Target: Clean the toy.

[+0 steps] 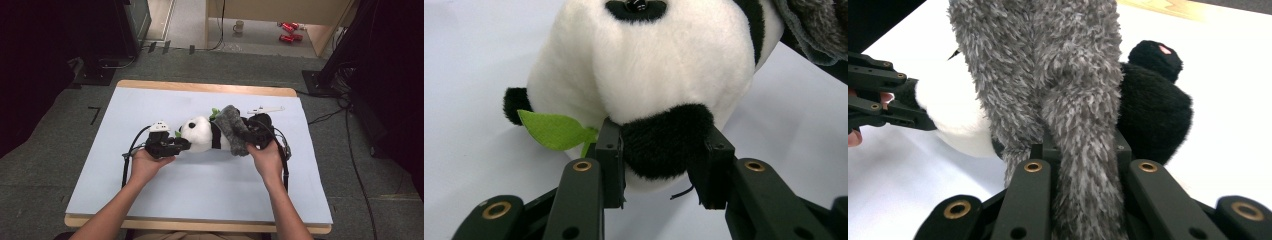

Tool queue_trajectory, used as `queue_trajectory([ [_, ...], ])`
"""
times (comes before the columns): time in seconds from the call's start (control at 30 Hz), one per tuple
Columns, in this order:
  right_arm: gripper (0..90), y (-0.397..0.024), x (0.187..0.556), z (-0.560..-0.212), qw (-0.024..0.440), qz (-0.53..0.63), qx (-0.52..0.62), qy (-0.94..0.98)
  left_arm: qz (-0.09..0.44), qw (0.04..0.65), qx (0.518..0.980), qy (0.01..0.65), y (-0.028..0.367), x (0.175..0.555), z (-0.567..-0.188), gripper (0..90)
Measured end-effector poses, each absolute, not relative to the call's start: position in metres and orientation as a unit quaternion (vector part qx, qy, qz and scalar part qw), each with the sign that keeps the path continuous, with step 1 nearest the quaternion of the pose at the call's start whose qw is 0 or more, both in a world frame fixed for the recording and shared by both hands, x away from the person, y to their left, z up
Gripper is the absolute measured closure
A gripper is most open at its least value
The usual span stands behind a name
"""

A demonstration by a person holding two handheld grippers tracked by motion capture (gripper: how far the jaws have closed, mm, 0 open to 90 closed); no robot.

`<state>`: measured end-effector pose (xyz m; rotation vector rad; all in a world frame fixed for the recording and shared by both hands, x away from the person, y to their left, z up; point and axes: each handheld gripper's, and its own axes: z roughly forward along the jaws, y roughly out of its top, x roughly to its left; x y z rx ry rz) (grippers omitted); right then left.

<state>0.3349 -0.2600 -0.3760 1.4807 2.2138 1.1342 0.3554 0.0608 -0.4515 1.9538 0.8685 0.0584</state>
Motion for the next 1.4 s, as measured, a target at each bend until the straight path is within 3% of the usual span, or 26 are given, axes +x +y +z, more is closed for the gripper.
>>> queue_trajectory([
  [0.9, 79.0, -0.307, 0.323, -0.344, 0.17, 0.417, 0.543, 0.709, 0.023, 0.479, 0.803, 0.355, 0.064, 0.359, -0.452, 63.4],
  [1.1, 79.0, -0.284, 0.318, -0.335, 0.156, 0.436, 0.513, 0.723, 0.025, 0.477, 0.803, 0.355, 0.062, 0.358, -0.451, 63.5],
  [1.4, 78.8, -0.249, 0.328, -0.363, 0.133, 0.398, 0.494, 0.761, 0.026, 0.478, 0.803, 0.354, 0.063, 0.358, -0.452, 63.5],
])
